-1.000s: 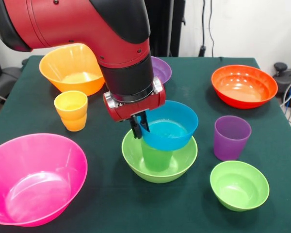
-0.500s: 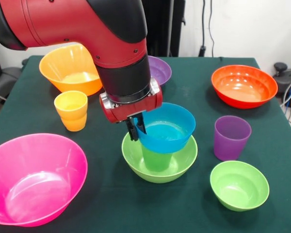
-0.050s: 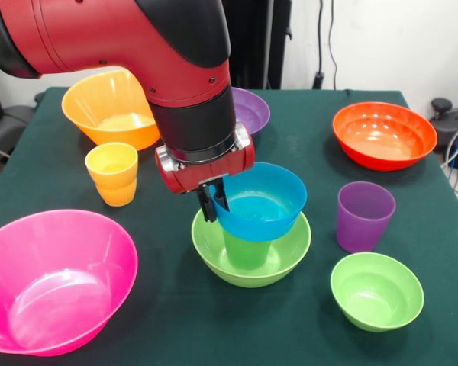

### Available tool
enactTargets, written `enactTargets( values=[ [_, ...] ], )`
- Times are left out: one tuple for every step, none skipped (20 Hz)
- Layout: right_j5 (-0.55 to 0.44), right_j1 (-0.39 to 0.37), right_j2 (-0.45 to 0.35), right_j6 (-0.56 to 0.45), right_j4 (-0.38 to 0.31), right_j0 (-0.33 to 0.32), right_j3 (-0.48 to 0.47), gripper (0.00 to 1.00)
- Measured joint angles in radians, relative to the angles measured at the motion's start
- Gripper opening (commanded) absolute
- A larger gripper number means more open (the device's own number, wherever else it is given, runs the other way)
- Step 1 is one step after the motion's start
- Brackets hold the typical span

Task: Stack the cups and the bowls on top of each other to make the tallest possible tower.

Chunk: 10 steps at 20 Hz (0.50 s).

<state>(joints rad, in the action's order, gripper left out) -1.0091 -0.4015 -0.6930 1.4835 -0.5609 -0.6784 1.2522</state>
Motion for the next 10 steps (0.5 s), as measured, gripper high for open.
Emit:
enactTargets(
  values=[
    [0.000,0.000,0.000,0.000,0.000,0.000,0.000,0.00],
    [0.000,0.000,0.000,0.000,0.000,-0.001,0.000,0.00],
    [0.000,0.000,0.000,0.000,0.000,-0.002,0.000,0.00],
    [0.000,0.000,0.000,0.000,-0.001,-0.002,0.000,0.00],
    [0.000,0.000,0.000,0.000,-0.001,-0.003,0.000,0.00],
    [0.000,0.000,0.000,0.000,-0.002,-0.004,0.000,0.00],
    [0.000,0.000,0.000,0.000,-0.002,-0.004,0.000,0.00],
    [0.000,0.000,0.000,0.000,-0.003,-0.005,0.000,0.00],
    [0.000,0.000,0.000,0.000,-0.003,-0.005,0.000,0.00],
    [0.000,0.001,0.000,0.000,-0.005,-0.006,0.000,0.00]
  ],
)
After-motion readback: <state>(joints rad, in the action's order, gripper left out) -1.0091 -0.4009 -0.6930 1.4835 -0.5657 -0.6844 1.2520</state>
